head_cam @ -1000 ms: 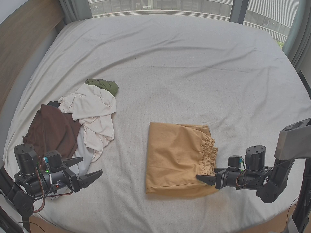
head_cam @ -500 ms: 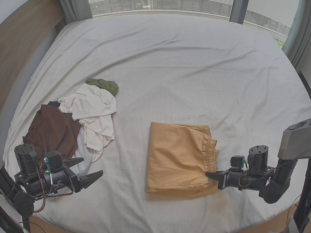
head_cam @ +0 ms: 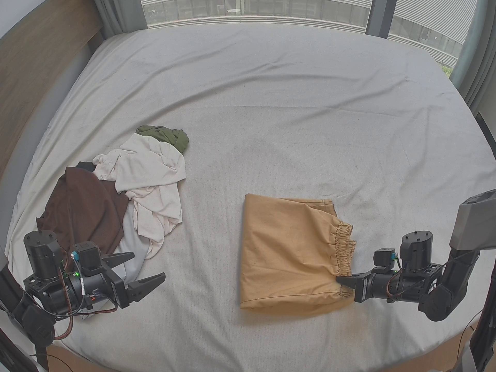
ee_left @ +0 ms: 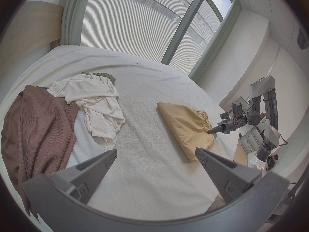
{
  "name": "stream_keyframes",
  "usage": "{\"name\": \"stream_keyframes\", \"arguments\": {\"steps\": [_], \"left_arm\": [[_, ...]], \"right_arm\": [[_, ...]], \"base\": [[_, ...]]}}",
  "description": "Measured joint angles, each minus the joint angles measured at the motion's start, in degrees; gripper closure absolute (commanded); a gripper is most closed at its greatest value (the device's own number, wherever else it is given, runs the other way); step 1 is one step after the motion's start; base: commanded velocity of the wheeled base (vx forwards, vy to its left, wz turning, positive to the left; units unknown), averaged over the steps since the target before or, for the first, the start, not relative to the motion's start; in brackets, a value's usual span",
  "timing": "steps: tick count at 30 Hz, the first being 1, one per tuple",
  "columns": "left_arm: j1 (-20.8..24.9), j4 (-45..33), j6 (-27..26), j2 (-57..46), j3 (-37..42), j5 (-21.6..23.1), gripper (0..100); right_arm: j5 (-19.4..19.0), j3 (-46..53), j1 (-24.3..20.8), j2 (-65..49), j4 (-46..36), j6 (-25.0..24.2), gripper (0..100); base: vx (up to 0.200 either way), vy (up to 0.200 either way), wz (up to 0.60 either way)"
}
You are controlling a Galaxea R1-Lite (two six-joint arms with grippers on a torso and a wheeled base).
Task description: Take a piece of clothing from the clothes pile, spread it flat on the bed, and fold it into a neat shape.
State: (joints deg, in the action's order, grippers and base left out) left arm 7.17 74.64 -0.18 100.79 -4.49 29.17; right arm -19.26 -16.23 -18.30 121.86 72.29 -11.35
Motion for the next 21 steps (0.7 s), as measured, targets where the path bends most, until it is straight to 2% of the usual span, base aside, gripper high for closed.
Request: {"name": "stream_keyframes", "arguments": {"steps": [2, 3, 21], "left_arm": [[0.00, 0.02, 0.00, 0.01, 0.00, 0.00, 0], [0.00, 0.02, 0.00, 0.01, 0.00, 0.00, 0], [0.33, 0.05, 0.00, 0.15, -0.09, -0.06, 0]], "right_arm": [[0.00, -0.06, 0.00, 0.02, 0.00, 0.00, 100], [0.02, -0.04, -0.02, 0.02, -0.06, 0.02, 0], [0.13, -1.05, 1.74, 0.30, -0.15, -0.06, 0]], "base": [[0.000, 0.000, 0.00], [0.000, 0.000, 0.00], [0.000, 0.000, 0.00]]}}
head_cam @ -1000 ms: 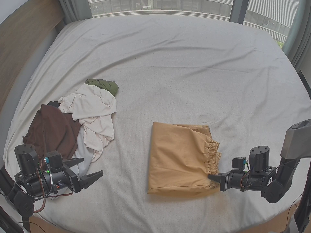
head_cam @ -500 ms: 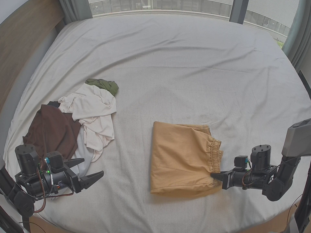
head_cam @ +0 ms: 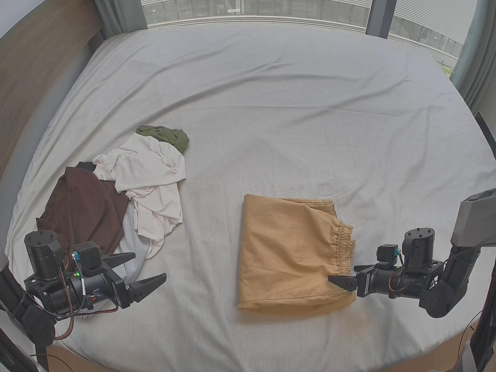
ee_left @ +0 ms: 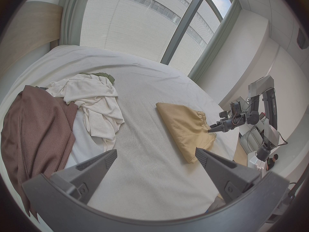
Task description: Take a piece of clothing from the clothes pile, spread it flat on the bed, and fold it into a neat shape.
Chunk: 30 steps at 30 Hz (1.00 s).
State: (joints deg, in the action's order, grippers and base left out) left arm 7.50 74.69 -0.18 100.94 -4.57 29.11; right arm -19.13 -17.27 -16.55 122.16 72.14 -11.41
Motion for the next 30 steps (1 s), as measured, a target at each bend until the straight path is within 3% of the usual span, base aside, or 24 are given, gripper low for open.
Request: {"name": "stream_keyframes", "arguments": {"steps": [6, 10, 16, 20, 24, 30], "left_arm": [[0.11, 0.00, 0.00, 0.05, 0.06, 0.00, 0], [0.16, 0.00, 0.00, 0.05, 0.11, 0.00, 0], [0.18, 0.00, 0.00, 0.05, 0.11, 0.01, 0], [0.22, 0.00, 0.05, 0.05, 0.09, 0.04, 0], [0.22, 0.00, 0.07, 0.05, 0.06, 0.04, 0], [0.22, 0.00, 0.09, 0.05, 0.06, 0.06, 0]], "right_arm": [[-0.46, 0.16, -0.30, 2.17, 0.69, -0.55, 0], [-2.90, -0.06, -0.59, 3.50, 0.80, -2.49, 0], [-8.19, -0.66, -1.74, 4.50, 2.85, -10.84, 0], [-10.15, -0.80, -2.82, 5.40, 9.75, -15.47, 0], [-11.25, -0.67, -3.45, 7.24, 15.20, -17.92, 0], [-11.78, -0.61, -3.86, 9.18, 15.82, -18.69, 0]], "base": [[0.000, 0.000, 0.00], [0.000, 0.000, 0.00], [0.000, 0.000, 0.00], [0.000, 0.000, 0.00], [0.000, 0.000, 0.00], [0.000, 0.000, 0.00]]}}
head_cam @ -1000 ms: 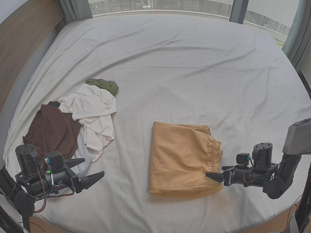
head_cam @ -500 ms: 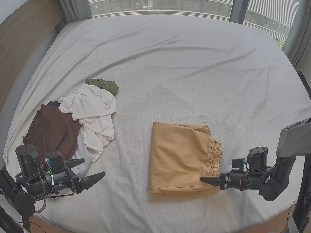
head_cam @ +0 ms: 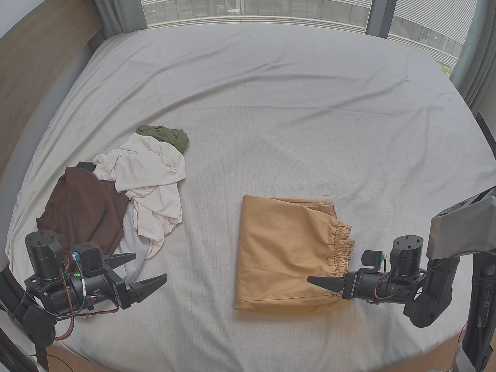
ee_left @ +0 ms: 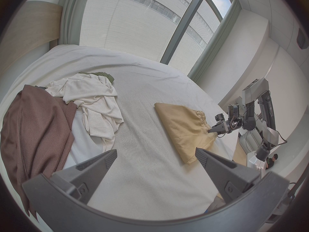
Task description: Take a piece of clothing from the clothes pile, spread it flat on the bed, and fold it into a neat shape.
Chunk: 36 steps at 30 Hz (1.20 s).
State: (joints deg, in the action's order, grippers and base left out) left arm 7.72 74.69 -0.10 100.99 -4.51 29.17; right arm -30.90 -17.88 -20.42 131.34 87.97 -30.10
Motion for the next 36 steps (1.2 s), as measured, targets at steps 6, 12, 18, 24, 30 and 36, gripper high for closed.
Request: {"name": "stream_keyframes", "arguments": {"steps": [6, 12, 18, 24, 30, 36], "left_arm": [[-0.06, -0.02, 0.07, 0.00, 0.00, 0.02, 0], [-0.15, 0.85, 0.32, -0.09, 0.00, 0.05, 0], [-0.45, 3.07, 0.50, -0.18, 0.18, 0.17, 0], [-0.83, 3.94, 0.65, -0.18, 0.55, 0.20, 0], [-1.46, 4.63, 0.65, -0.24, 0.61, 0.20, 0], [-1.82, 7.03, 0.67, -0.24, 0.71, 0.17, 0]], "right_arm": [[-0.10, -0.24, -0.09, 0.49, 0.11, -0.15, 100], [-1.39, -0.37, -0.77, -0.02, 0.20, -1.67, 100], [-1.44, -0.20, -2.73, -2.21, 0.22, -1.87, 100], [-1.19, -1.32, -5.88, -6.14, 0.17, -3.62, 100], [-0.35, -4.44, -7.80, -9.07, 0.05, -4.36, 100], [0.26, -8.57, -10.31, -12.85, -0.33, -5.51, 100]], "base": [[0.000, 0.000, 0.00], [0.000, 0.000, 0.00], [0.000, 0.000, 0.00], [0.000, 0.000, 0.00], [0.000, 0.000, 0.00], [0.000, 0.000, 0.00]]}}
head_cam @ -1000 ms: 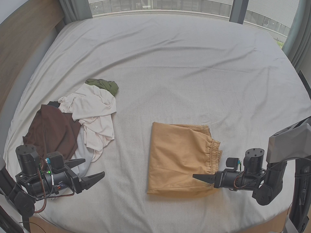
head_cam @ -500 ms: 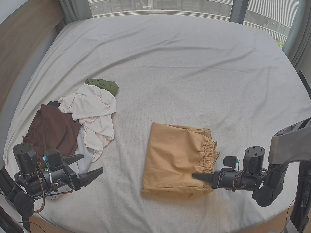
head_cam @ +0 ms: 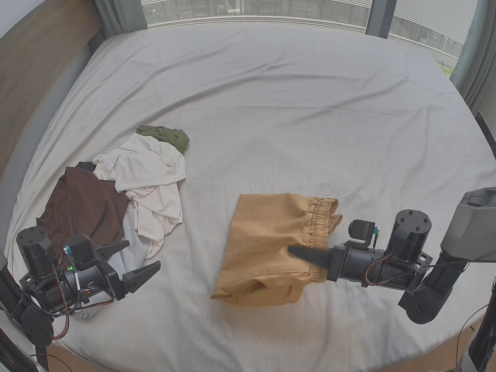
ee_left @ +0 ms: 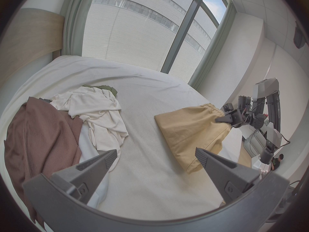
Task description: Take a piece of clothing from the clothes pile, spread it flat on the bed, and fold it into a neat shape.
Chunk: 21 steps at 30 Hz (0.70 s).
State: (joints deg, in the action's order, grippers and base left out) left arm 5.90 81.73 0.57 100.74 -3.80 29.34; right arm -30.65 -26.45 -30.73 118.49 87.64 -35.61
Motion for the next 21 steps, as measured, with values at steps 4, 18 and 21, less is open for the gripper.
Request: {"name": "stream_keyframes", "arguments": {"steps": [4, 18, 21], "left_arm": [[-0.45, 0.44, -0.06, 0.00, 0.17, 0.07, 0], [-2.32, 4.28, -0.06, -0.20, 2.73, 2.32, 0], [-2.95, 4.82, 0.05, -0.20, 2.79, 2.73, 0]], "right_arm": [[0.07, -3.06, -0.88, -1.73, -1.10, -0.40, 100], [0.13, -20.46, -2.17, -4.22, -18.25, -0.33, 100], [0.16, -24.84, -2.65, -4.29, -21.98, -0.29, 100]], "base": [[0.000, 0.000, 0.00], [0.000, 0.000, 0.00], [0.000, 0.000, 0.00]]}}
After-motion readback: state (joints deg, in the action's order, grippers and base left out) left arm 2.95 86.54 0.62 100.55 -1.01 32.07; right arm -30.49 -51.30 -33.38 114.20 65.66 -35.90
